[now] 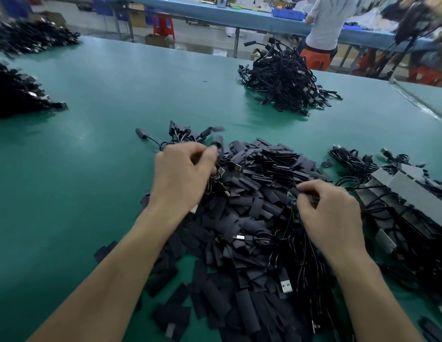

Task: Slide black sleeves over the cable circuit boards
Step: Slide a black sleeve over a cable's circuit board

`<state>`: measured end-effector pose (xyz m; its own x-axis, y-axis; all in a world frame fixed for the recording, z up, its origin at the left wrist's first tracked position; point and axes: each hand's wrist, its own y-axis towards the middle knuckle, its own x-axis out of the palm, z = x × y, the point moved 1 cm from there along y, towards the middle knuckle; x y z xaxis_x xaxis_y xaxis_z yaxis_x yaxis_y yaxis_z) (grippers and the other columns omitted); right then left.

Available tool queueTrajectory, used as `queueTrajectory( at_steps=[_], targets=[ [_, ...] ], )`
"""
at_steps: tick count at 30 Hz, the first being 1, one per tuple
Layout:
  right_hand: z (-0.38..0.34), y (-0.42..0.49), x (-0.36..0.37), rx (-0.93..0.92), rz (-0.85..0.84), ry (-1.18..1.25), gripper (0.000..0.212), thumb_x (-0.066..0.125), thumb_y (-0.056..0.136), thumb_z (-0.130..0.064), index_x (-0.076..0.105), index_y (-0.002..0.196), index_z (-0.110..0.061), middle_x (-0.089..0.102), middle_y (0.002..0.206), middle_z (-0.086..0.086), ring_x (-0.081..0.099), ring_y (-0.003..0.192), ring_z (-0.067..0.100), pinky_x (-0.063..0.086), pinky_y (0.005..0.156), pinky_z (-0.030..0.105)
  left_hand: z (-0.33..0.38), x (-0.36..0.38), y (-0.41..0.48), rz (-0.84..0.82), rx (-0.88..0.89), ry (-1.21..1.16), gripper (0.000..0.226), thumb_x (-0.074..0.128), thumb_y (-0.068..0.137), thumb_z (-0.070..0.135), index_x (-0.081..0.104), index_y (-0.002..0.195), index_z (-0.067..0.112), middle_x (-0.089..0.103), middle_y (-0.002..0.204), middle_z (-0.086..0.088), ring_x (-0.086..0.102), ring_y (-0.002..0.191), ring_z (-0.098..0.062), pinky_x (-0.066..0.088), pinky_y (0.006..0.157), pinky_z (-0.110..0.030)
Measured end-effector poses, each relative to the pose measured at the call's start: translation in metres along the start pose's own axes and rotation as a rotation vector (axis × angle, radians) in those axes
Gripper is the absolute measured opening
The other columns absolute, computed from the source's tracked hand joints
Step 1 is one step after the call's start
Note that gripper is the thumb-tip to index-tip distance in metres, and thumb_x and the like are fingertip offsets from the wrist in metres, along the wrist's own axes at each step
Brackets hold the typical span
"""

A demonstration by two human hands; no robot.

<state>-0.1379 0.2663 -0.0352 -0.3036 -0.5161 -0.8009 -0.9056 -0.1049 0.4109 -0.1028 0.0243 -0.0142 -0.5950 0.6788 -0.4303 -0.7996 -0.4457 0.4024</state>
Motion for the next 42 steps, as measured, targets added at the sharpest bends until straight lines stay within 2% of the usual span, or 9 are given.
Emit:
queueTrajectory(
  at_steps=[3, 5, 8, 11, 15, 20, 28, 37, 42],
  targets=[
    [0.005, 0.001, -0.003, 0.081, -0.197, -0.239, 0.026, 0.054, 0.092, -0.034, 0.069, 0.112, -0.028, 0.065, 0.117, -0.001, 0.054, 0.112, 0.022, 0.039, 0.099, 0.041, -0.007, -0.008, 0.018, 0.112, -0.123, -0.069, 0.026, 0.073, 0.089, 0.033, 0.075, 0.111, 0.018, 0.064, 0.071, 0.025, 0.066, 0.070, 0.005, 0.058, 0.075, -0.022],
    [0.009, 0.001, -0.005, 0.107, -0.294, -0.262, 0.029, 0.049, 0.093, -0.041, 0.066, 0.114, -0.031, 0.060, 0.122, -0.002, 0.051, 0.115, 0.021, 0.038, 0.101, 0.040, -0.011, -0.011, 0.024, 0.134, -0.140, -0.012, 0.041, 0.077, 0.086, 0.034, 0.070, 0.123, 0.017, 0.063, 0.079, 0.021, 0.061, 0.072, 0.010, 0.047, 0.075, -0.003],
    [0.015, 0.005, -0.008, 0.113, -0.331, -0.224, 0.026, 0.052, 0.090, -0.045, 0.067, 0.105, -0.030, 0.059, 0.119, -0.003, 0.050, 0.112, 0.021, 0.041, 0.097, 0.040, -0.010, -0.011, 0.028, 0.149, -0.106, 0.100, 0.039, 0.079, 0.084, 0.033, 0.071, 0.119, 0.019, 0.070, 0.094, 0.006, 0.058, 0.072, 0.006, 0.038, 0.072, 0.001],
    [0.017, 0.006, -0.009, 0.115, -0.307, -0.194, 0.021, 0.057, 0.088, -0.048, 0.069, 0.095, -0.032, 0.060, 0.115, -0.003, 0.050, 0.111, 0.023, 0.041, 0.095, 0.041, -0.008, -0.005, 0.020, 0.162, -0.060, 0.191, 0.031, 0.074, 0.086, 0.041, 0.071, 0.113, 0.026, 0.061, 0.109, 0.005, 0.060, 0.090, -0.013, 0.046, 0.084, -0.027],
    [0.012, 0.004, -0.003, 0.093, -0.272, -0.225, 0.029, 0.053, 0.089, -0.056, 0.070, 0.102, -0.036, 0.059, 0.115, -0.005, 0.047, 0.116, 0.022, 0.033, 0.102, 0.044, 0.007, 0.005, 0.000, 0.181, 0.108, 0.230, 0.009, 0.072, 0.087, 0.040, 0.070, 0.087, 0.031, 0.052, 0.084, 0.013, 0.052, 0.070, -0.005, 0.040, 0.062, -0.024],
    [0.005, 0.005, 0.007, 0.019, -0.264, -0.239, 0.029, 0.054, 0.089, -0.061, 0.070, 0.104, -0.042, 0.050, 0.109, -0.013, 0.039, 0.117, 0.016, 0.019, 0.097, 0.036, 0.015, 0.016, -0.019, 0.017, 0.289, 0.143, 0.012, 0.074, 0.087, 0.030, 0.067, 0.077, 0.027, 0.046, 0.053, 0.016, 0.047, 0.049, 0.000, 0.045, 0.053, -0.023],
    [-0.001, 0.001, 0.008, -0.064, -0.278, -0.166, 0.023, 0.065, 0.083, -0.058, 0.070, 0.102, -0.045, 0.047, 0.105, -0.019, 0.033, 0.110, 0.007, 0.011, 0.080, 0.029, 0.004, 0.036, -0.045, -0.435, 0.385, 0.078, 0.005, 0.074, 0.087, 0.025, 0.072, 0.086, 0.020, 0.059, 0.066, 0.015, 0.053, 0.060, -0.004, 0.051, 0.060, -0.028],
    [-0.011, 0.005, -0.005, -0.030, 0.102, 0.716, 0.019, 0.073, 0.088, -0.016, 0.066, 0.089, -0.034, 0.071, 0.074, -0.011, 0.065, 0.058, 0.008, 0.054, 0.060, 0.020, -0.002, 0.040, -0.047, -0.469, 0.198, -0.128, 0.025, 0.074, 0.078, 0.053, 0.074, 0.090, 0.032, 0.066, 0.072, 0.019, 0.061, 0.062, -0.004, 0.056, 0.061, -0.033],
    [-0.018, 0.006, -0.013, -0.007, 0.186, 1.254, 0.005, 0.068, 0.092, -0.024, 0.063, 0.091, -0.023, 0.071, 0.075, -0.001, 0.071, 0.069, 0.021, 0.058, 0.069, 0.033, 0.003, 0.037, -0.047, -0.482, 0.195, -0.208, 0.050, 0.081, 0.073, 0.048, 0.068, 0.119, 0.035, 0.062, 0.100, 0.024, 0.062, 0.090, -0.004, 0.048, 0.070, -0.015]
  ],
)
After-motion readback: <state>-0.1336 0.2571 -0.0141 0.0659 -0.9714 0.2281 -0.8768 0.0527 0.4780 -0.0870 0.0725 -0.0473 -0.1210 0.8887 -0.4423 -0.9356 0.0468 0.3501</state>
